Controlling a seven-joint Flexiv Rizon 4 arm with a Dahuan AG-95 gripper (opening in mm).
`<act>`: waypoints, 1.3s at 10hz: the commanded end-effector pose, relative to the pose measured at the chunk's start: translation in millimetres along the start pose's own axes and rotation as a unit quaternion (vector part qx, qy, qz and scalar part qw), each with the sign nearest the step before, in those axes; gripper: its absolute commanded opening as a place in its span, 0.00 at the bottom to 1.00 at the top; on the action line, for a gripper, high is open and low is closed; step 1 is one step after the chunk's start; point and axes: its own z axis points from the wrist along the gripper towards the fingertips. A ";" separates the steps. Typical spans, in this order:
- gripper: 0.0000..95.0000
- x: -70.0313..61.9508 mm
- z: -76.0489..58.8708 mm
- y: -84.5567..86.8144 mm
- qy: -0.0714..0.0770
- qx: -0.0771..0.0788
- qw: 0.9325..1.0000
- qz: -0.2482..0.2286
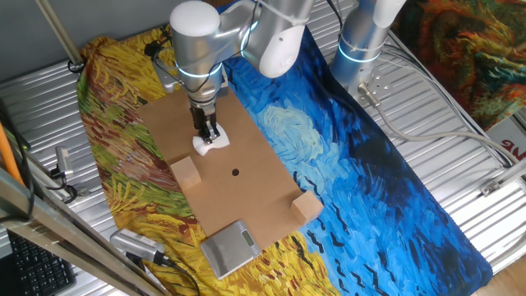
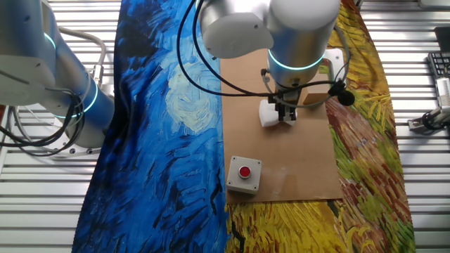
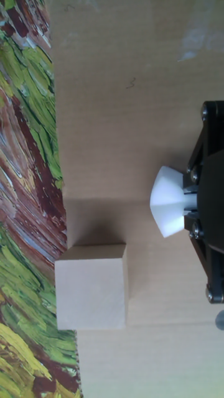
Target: Clean the tabletop with a sponge
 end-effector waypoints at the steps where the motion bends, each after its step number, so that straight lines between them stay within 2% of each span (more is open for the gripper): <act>1: 0.00 0.0 -1.2 1.5 0.000 0.002 1.000 0.000; 10: 0.00 -1.8 -1.2 18.7 -0.003 0.003 1.000 0.009; 13: 0.00 -1.9 -0.9 26.6 -0.004 -0.004 1.000 0.015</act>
